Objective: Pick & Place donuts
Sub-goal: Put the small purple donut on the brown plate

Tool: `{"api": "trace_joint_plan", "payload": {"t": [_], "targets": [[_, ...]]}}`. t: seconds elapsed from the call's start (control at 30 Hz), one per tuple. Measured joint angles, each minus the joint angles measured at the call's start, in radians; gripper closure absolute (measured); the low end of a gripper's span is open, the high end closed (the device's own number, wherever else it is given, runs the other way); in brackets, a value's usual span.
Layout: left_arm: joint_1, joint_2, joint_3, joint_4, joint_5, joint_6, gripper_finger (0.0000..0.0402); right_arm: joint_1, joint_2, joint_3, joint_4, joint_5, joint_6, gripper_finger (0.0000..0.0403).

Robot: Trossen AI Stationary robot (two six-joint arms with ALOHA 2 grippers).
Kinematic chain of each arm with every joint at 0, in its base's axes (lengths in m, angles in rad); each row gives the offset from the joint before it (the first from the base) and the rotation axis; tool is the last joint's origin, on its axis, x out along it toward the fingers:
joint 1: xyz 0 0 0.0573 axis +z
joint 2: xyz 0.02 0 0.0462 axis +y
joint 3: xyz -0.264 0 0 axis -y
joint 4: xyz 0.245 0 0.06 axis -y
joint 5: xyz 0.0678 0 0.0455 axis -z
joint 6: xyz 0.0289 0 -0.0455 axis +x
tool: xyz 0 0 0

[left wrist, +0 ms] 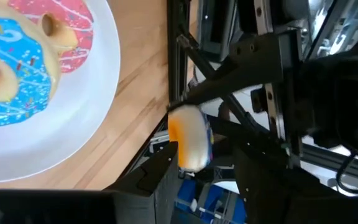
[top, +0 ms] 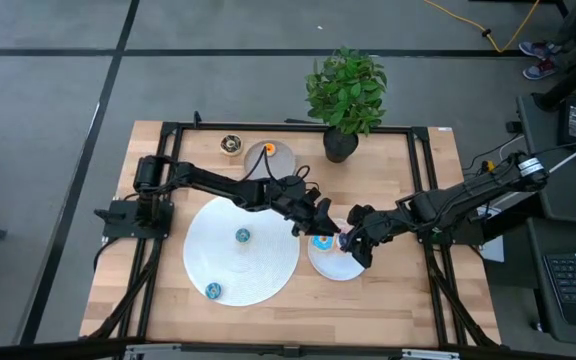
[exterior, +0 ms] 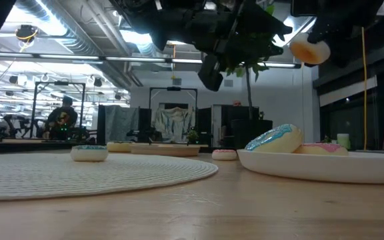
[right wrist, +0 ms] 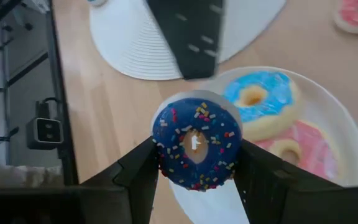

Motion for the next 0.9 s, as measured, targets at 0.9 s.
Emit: {"api": "trace_joint_plan", "payload": {"t": [0.9], "targets": [[-0.016,-0.001,0.000,-0.030,0.009,0.034,0.0256,-0.075,0.062,0.000,0.111,-0.088,-0.042,0.0212]]}}
